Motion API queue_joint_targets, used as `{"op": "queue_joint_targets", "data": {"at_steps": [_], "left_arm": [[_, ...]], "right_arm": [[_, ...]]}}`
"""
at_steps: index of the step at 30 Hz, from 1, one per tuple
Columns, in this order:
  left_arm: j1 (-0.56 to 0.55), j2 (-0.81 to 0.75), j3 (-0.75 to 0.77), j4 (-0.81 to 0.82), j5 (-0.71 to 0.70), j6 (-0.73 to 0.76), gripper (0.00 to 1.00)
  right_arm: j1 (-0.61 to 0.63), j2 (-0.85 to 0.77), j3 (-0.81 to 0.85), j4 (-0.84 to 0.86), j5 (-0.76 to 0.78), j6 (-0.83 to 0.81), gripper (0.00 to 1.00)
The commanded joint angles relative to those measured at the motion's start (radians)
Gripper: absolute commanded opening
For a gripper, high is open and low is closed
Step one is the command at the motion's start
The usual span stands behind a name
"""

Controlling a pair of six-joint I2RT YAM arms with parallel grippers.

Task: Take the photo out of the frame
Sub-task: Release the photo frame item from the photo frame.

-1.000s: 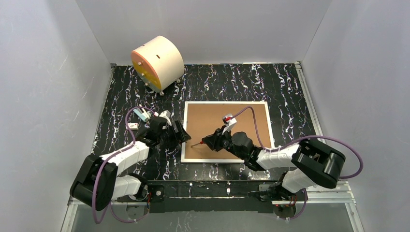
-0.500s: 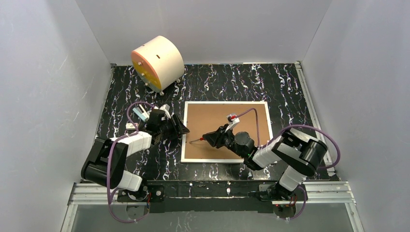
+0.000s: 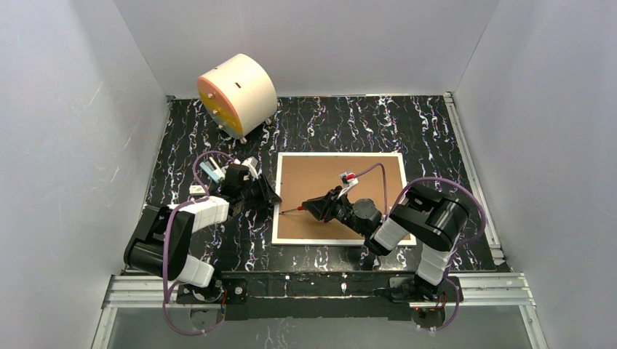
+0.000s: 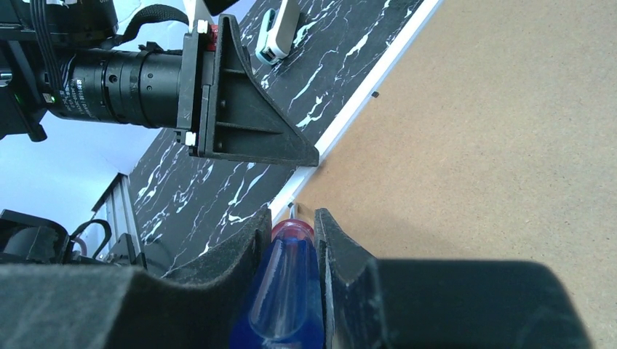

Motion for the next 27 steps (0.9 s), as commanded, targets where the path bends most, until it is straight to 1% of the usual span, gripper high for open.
{"op": "queue_joint_targets", "data": {"at_steps": [1,4,6,13,17,19,22,24,27], "left_arm": [[0.001,0.03,-0.013,-0.082,-0.014,0.032,0.33],[0.002,0.037,-0.017,-0.073,-0.009,0.027,0.28],[0.001,0.041,-0.025,-0.057,-0.001,0.013,0.25],[0.002,0.048,-0.104,0.044,0.017,-0.069,0.18],[0.001,0.044,-0.135,0.072,0.011,-0.096,0.16],[0.001,0.044,-0.144,0.087,0.01,-0.11,0.15],[0.002,0.047,-0.151,0.112,0.015,-0.133,0.13],[0.0,0.039,-0.156,0.125,0.014,-0.148,0.13],[0.0,0.017,-0.169,0.133,0.004,-0.164,0.12]], "right_arm": [[0.002,0.047,-0.005,-0.043,-0.041,-0.027,0.01],[0.003,0.065,0.005,-0.042,-0.049,-0.013,0.01],[0.002,0.091,0.007,-0.026,-0.082,0.014,0.01],[0.004,0.196,-0.016,0.134,-0.09,0.105,0.01],[0.006,0.181,-0.02,0.11,-0.067,0.103,0.01],[0.019,0.161,-0.008,0.065,-0.065,0.093,0.01],[0.066,0.113,0.03,-0.056,0.019,0.051,0.01],[0.093,0.051,0.085,-0.214,0.078,0.024,0.01],[0.125,-0.032,0.188,-0.493,0.168,-0.044,0.01]]}}
